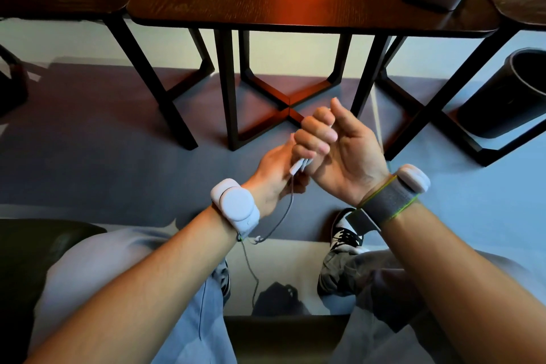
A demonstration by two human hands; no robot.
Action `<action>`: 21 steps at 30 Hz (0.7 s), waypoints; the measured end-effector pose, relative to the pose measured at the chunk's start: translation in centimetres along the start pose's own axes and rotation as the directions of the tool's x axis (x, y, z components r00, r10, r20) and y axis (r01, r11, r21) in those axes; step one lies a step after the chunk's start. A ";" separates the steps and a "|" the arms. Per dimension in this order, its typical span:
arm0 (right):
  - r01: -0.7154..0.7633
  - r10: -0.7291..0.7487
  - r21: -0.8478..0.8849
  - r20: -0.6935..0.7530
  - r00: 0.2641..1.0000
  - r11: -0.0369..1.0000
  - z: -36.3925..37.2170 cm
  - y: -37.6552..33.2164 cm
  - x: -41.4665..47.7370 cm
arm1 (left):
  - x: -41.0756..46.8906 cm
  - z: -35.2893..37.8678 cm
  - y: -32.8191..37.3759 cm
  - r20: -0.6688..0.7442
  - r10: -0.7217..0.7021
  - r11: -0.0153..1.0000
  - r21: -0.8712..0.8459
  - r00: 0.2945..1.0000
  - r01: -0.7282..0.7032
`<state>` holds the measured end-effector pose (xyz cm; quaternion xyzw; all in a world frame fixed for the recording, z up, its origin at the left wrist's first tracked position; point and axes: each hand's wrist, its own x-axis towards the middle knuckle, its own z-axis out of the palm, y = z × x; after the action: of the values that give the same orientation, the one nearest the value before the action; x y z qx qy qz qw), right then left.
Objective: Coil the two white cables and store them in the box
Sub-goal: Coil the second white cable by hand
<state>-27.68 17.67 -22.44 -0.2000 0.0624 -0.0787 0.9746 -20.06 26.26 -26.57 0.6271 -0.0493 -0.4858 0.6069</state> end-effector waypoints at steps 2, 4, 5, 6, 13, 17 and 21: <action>0.110 -0.111 -0.018 -0.074 0.991 0.994 -0.2 -0.6 0.2 | -0.1 0.0 -0.6 0.076 -0.054 0.998 0.024 0.996 0.052; 0.207 -0.219 -0.094 -0.149 0.964 0.974 -0.5 -1.2 0.5 | -0.2 0.2 -0.8 0.124 -0.095 0.995 0.055 0.988 0.089; 0.240 -0.269 -0.165 -0.187 0.945 0.957 -0.6 -1.3 0.6 | -0.2 0.3 -0.9 0.141 -0.101 0.992 0.089 0.985 0.089; 0.253 -0.309 -0.251 -0.218 0.926 0.934 -0.8 -1.3 0.9 | -0.2 0.3 -1.0 0.154 -0.100 0.988 0.134 0.983 0.079; -0.076 -0.404 -0.987 -0.127 0.906 0.140 -2.2 0.0 0.9 | -0.4 -0.4 -0.2 0.240 -0.286 0.880 0.449 0.928 0.155; -0.171 -0.330 -0.959 -0.090 0.940 -0.227 -2.6 0.3 0.6 | -0.3 -1.0 1.1 0.208 -0.229 0.783 0.620 0.951 0.053; -0.236 -0.310 -0.935 -0.150 0.939 -0.265 -2.6 -0.5 0.9 | 0.0 -2.0 2.4 0.191 -0.201 0.736 0.677 0.961 0.019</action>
<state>-27.25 16.04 -24.72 -0.8791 0.2600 -0.0614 0.3946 -17.47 27.03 -25.01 0.7377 -0.2594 -0.5464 0.2999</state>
